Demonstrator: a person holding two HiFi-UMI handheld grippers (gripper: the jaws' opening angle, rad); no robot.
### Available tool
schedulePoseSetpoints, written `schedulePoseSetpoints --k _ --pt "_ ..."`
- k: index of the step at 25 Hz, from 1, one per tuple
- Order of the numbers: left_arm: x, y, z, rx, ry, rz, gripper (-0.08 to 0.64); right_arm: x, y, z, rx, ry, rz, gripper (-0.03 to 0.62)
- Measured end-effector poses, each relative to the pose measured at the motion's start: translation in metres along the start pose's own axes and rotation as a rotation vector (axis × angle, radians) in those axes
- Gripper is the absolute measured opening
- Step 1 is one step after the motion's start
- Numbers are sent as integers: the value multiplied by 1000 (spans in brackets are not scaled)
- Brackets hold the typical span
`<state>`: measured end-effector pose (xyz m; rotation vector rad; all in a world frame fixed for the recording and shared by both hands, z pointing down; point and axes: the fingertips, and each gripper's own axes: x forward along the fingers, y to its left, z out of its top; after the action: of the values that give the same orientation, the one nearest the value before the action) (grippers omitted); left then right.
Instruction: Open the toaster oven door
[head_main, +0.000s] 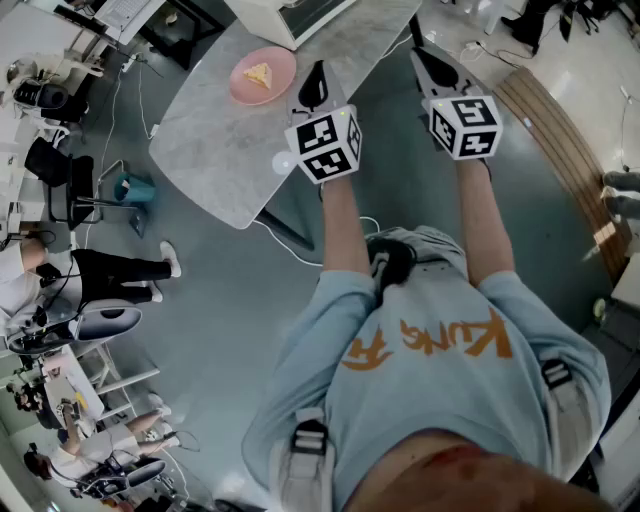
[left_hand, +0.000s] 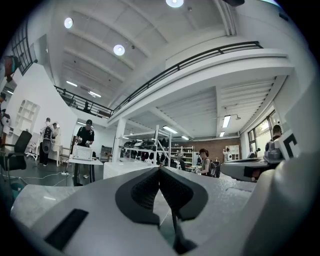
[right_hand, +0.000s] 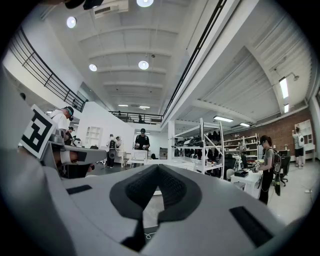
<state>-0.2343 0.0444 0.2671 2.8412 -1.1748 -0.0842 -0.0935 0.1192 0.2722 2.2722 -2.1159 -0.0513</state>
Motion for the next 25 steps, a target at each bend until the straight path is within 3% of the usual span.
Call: schedulePoseSetpoints --k 14,25 --pt "29 5 6 -28 -21 -12 2 21 -27 17 -67 -6 -57 -2" --pt "88 44 14 -33 -53 78 2 90 -59 25 -84 -36 -2 -2"
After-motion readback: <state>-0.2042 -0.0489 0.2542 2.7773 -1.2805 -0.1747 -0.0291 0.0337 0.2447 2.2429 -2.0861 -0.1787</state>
